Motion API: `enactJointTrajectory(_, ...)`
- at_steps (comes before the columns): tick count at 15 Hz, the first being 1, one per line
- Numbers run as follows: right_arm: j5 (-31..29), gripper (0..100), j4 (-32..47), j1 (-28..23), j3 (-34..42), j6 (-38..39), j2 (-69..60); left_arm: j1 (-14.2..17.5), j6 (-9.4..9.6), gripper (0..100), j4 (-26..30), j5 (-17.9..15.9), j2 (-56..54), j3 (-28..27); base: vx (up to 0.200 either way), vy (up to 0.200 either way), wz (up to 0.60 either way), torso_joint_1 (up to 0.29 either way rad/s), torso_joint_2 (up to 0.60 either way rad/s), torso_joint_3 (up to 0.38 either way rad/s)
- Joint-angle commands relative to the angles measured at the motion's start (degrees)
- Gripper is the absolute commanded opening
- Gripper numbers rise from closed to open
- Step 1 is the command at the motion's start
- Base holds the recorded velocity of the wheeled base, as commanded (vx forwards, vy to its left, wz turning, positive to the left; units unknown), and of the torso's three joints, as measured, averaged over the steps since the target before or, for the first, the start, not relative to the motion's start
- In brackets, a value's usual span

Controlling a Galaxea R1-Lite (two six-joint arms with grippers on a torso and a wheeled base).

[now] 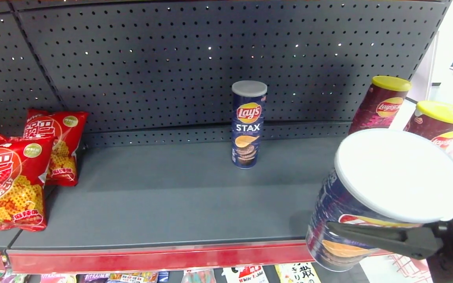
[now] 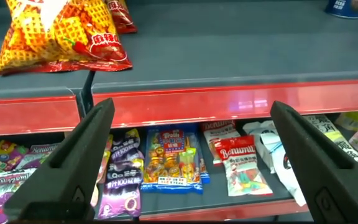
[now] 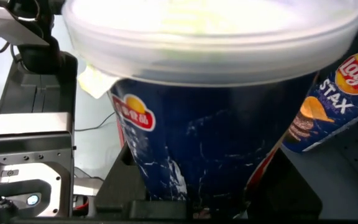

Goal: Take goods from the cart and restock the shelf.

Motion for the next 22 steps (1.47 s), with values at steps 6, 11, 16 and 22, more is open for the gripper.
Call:
enactJointTrajectory(6,-0.1,0,0.0,-0.4,-3.5,5.9,-0.6,-3.5,0.03,100,-3.6,-7.3,11.5,-14.6,0.0,0.0,0.0,0.0,0.0,0.0)
enactJointTrajectory(11,0.0,0,0.0,-2.0,-4.6,8.6,-0.7,-6.3,1.43,100,-10.6,-18.3,44.9,-44.5,0.0,0.0,0.0,0.0,0.0,0.0)
enactJointTrajectory(16,0.2,0,-0.1,-4.7,-4.1,9.3,-2.0,-5.8,6.18,100,-12.0,-11.2,33.2,-23.8,0.0,0.0,0.0,0.0,0.0,0.0)
enactJointTrajectory(22,0.4,0,-0.1,-4.8,-2.4,9.3,-2.4,-5.8,6.44,100,2.6,-1.5,5.7,-8.8,0.0,0.0,0.0,0.0,0.0,0.0)
